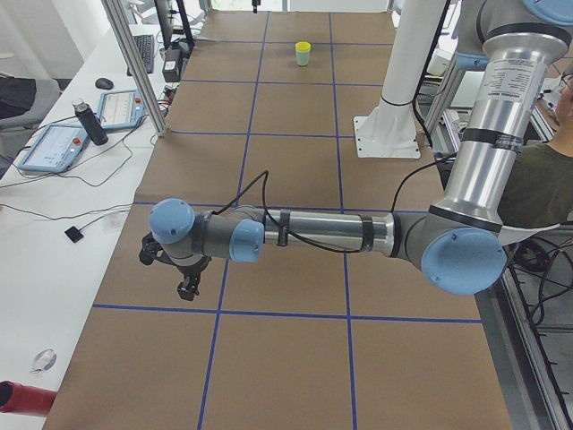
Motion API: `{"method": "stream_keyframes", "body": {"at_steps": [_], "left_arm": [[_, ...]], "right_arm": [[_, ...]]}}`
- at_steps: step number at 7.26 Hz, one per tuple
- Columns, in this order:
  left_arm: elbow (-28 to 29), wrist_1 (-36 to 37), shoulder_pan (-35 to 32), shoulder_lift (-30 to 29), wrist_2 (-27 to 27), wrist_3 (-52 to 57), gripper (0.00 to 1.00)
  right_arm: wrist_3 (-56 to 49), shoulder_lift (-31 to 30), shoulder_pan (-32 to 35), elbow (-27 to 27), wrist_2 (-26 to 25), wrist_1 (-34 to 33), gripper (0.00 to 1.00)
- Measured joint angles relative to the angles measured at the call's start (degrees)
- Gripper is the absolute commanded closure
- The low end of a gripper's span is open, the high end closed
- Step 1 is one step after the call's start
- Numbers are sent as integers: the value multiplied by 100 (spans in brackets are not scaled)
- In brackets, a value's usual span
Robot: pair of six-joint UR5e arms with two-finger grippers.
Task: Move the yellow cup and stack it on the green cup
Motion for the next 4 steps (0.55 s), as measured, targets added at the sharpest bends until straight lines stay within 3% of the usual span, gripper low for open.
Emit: {"method": "stream_keyframes", "body": {"at_steps": [2,4], "left_arm": [[-268,17,24,228,331,-418,0],[-318,-8,38,289,338,-475,0]], "right_arm": [[-169,-434,128,447,4,-60,0],[-195,-629,141,598,17,-60,0]]}}
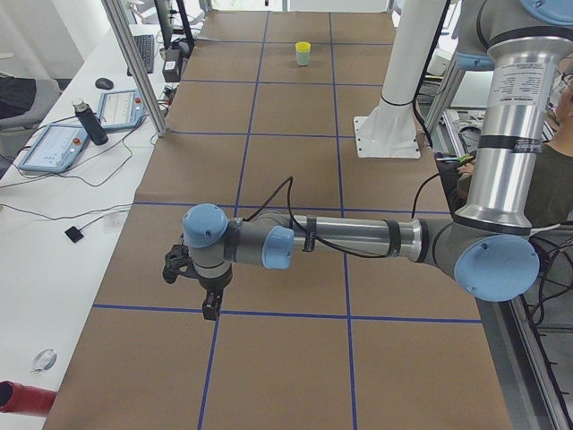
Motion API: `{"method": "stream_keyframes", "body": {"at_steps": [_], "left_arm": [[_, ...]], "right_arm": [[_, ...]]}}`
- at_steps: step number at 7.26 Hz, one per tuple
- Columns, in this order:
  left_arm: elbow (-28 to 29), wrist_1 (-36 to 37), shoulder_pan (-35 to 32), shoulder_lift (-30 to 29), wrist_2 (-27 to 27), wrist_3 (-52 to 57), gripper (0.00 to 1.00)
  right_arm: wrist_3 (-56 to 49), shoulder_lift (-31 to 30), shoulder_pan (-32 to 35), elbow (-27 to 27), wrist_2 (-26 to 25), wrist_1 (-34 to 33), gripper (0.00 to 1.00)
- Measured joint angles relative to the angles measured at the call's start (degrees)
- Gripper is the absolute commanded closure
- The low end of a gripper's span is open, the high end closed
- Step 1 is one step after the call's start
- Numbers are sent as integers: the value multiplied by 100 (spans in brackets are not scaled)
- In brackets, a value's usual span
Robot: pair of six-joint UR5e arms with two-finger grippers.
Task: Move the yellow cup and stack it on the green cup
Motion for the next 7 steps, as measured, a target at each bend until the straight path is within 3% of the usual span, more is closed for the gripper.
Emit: {"method": "stream_keyframes", "body": {"at_steps": [7], "left_arm": [[-448,-3,11,223,13,-9,0]], "right_arm": [[12,-224,-6,135,170,69,0]]}}
